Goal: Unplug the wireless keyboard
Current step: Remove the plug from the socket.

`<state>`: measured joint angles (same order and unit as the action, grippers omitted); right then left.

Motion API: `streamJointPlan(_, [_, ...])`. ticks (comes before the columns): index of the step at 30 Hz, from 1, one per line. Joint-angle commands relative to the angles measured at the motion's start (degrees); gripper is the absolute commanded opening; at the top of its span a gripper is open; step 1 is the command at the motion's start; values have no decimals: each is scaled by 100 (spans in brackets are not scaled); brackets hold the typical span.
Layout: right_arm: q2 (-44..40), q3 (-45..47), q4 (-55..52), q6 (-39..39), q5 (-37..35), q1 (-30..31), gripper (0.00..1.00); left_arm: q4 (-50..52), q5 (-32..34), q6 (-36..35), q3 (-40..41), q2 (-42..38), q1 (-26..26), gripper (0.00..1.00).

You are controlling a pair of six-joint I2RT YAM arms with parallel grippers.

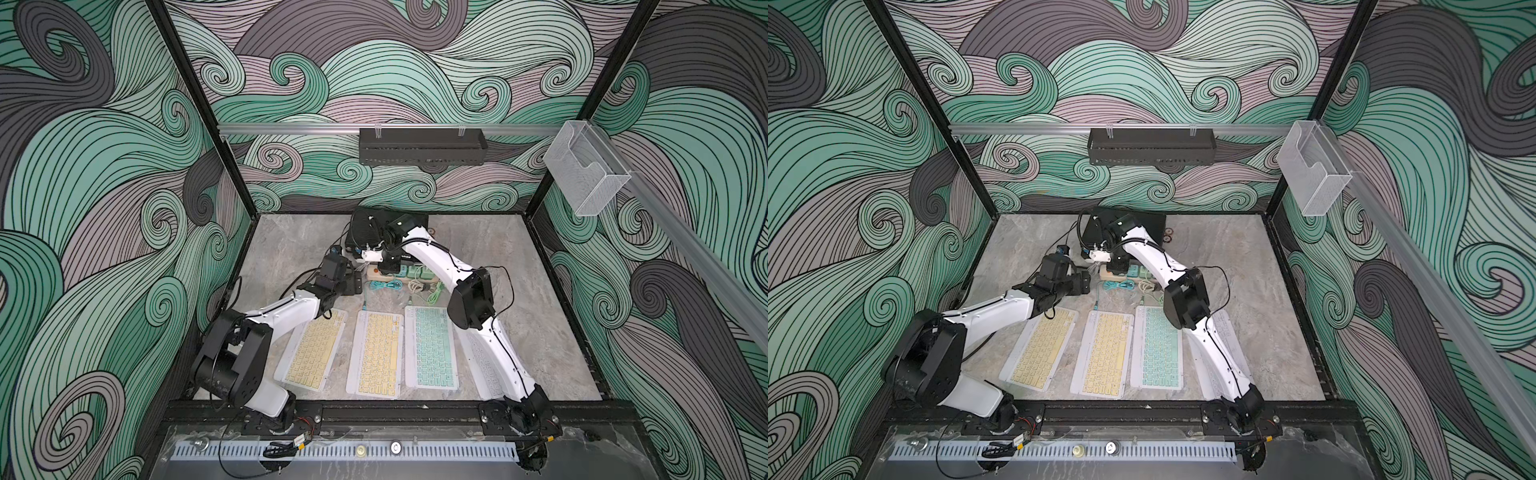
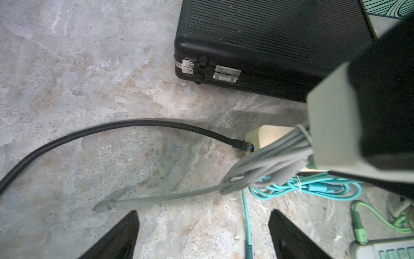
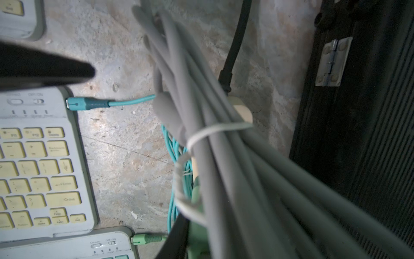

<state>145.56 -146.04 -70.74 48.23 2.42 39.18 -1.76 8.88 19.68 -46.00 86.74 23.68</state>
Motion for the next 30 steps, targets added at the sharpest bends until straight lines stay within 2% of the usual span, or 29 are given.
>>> streamJointPlan(1, [-62,-252,153,-358,123,-79,5,-46,-228,-51,-293,148,-4,90])
streamJointPlan(9, [342,-211,153,-379,-428,-95,1,15,-290,-50,-375,262,-4,90])
streamJointPlan(16, [241,134,31,-42,116,7,0,-6,-593,3,-484,479,-8,90])
streamJointPlan(24, [-25,54,-96,-279,1068,2,0,-643,-1940,588,-463,911,-180,76])
streamJointPlan(30, [108,-87,-120,-537,858,11,0,-873,-2449,733,-572,1089,-203,65])
